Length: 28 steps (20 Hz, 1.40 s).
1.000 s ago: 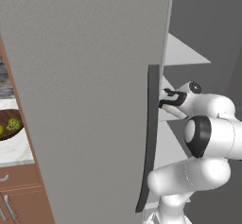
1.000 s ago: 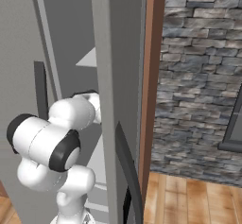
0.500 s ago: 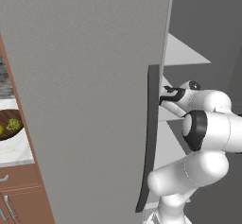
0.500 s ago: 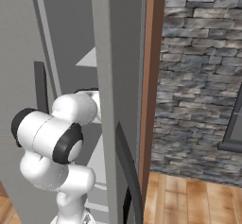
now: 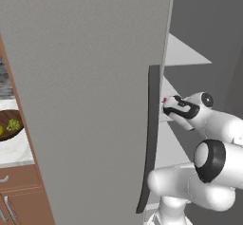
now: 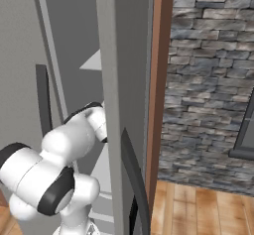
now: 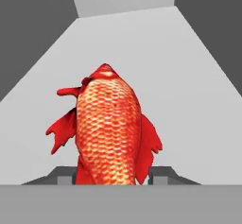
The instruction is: Take the lemon, broccoli, and fish from the freezer and place them in the bowl on the counter.
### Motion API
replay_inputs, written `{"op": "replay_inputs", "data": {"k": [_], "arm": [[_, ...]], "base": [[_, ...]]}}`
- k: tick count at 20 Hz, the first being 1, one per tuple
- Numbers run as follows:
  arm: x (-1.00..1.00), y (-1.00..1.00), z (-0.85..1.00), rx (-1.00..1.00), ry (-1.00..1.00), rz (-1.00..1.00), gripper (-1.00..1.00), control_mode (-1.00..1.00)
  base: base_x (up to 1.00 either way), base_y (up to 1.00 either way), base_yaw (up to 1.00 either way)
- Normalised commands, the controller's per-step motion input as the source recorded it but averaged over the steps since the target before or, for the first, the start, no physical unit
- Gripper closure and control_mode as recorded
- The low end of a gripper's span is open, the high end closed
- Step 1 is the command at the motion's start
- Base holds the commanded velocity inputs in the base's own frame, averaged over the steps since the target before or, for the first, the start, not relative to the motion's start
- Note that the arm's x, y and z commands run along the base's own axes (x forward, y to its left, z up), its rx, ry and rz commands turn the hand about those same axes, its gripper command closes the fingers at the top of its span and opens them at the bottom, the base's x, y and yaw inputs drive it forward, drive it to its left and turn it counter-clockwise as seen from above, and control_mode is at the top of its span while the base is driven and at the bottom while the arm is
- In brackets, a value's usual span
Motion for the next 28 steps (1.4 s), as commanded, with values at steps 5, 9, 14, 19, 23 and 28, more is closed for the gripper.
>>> {"op": "replay_inputs", "data": {"k": [5, 9, 14, 19, 23, 28], "arm": [[-0.42, 0.0, 0.25, 0.0, -0.02, -0.01, 1.0, -1.0], [-0.16, 0.0, 0.51, 0.0, 0.01, -0.02, 1.0, -1.0], [-0.16, 0.0, 0.51, 0.0, 0.07, -0.01, 1.0, -1.0], [-0.32, 0.0, 0.33, 0.0, 0.04, -0.02, 1.0, -1.0], [-0.26, 0.0, 0.43, 0.0, 0.0, -0.01, 1.0, -1.0], [-0.47, 0.07, 0.42, 0.0, 0.01, -0.06, 1.0, -1.0]], "base": [[0.0, 0.0, 0.0], [0.0, 0.0, 0.0], [0.0, 0.0, 0.0], [0.0, 0.0, 0.0], [0.0, 0.0, 0.0], [0.0, 0.0, 0.0]]}}
